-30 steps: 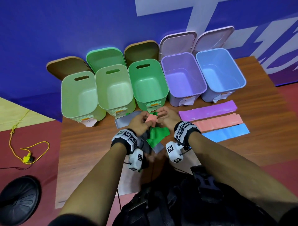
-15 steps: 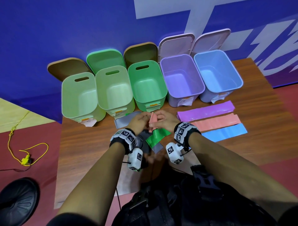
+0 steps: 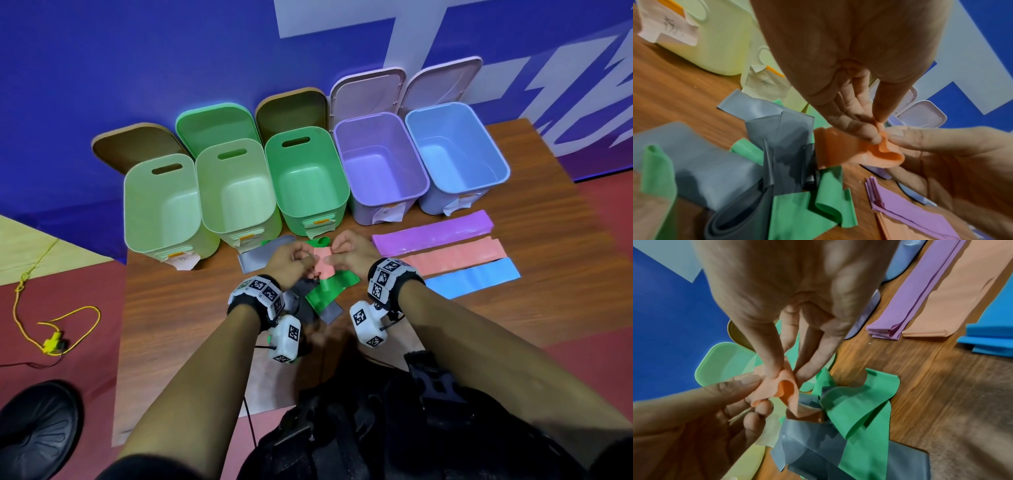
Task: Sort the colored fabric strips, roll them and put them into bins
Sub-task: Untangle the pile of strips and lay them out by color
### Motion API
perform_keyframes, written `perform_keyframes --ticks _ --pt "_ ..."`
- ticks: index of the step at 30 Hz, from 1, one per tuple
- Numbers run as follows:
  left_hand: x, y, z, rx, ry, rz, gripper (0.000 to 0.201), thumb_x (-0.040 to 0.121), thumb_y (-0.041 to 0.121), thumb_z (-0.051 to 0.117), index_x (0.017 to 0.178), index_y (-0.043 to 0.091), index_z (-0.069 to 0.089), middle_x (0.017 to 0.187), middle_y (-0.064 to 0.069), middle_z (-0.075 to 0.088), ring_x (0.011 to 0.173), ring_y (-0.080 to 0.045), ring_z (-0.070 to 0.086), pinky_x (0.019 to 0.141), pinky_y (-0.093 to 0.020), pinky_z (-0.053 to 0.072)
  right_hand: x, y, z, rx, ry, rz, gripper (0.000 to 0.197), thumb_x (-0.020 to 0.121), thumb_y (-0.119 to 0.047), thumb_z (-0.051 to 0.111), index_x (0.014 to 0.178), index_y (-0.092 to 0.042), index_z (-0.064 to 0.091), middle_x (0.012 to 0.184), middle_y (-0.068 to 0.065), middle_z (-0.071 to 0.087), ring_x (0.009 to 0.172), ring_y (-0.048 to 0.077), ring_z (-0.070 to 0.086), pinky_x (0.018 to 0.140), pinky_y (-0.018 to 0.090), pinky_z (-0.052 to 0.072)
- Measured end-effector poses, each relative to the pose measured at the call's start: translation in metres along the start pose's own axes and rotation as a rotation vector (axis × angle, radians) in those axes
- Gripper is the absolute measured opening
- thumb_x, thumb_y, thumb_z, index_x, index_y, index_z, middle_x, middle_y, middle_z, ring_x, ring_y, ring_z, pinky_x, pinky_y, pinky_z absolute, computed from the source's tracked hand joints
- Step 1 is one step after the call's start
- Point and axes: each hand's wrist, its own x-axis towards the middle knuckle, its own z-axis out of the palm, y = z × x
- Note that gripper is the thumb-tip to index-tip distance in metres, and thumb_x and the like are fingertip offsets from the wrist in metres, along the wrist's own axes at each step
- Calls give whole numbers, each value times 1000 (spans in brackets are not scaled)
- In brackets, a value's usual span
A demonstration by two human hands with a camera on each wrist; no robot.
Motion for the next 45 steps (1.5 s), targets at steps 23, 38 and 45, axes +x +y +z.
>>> perform_keyframes --ticks 23,38,45 --pt "13 16 21 64 -64 -8 43 82 -16 50 115 9 62 78 -11 56 53 -20 51 52 -26 43 -13 -10 -35 129 -44 77 23 95 2 56 76 -12 57 76 7 57 71 17 62 71 32 61" --pt "22 -2 52 179 -207 -87 21 82 16 79 85 12 59 100 -24 69 89 -31 67 90 -49 54 -15 -5 -79 132 259 28 17 96 -8 58 79 -12 59 74 9 57 62 22 58 59 28 56" --pt "40 -10 63 321 -183 -106 36 64 46 79 88 23 65 91 -8 71 88 -27 67 88 -44 53 -17 12 -116 65 376 19 30 95 -8 57 67 -17 55 57 3 58 51 21 56 52 26 46"
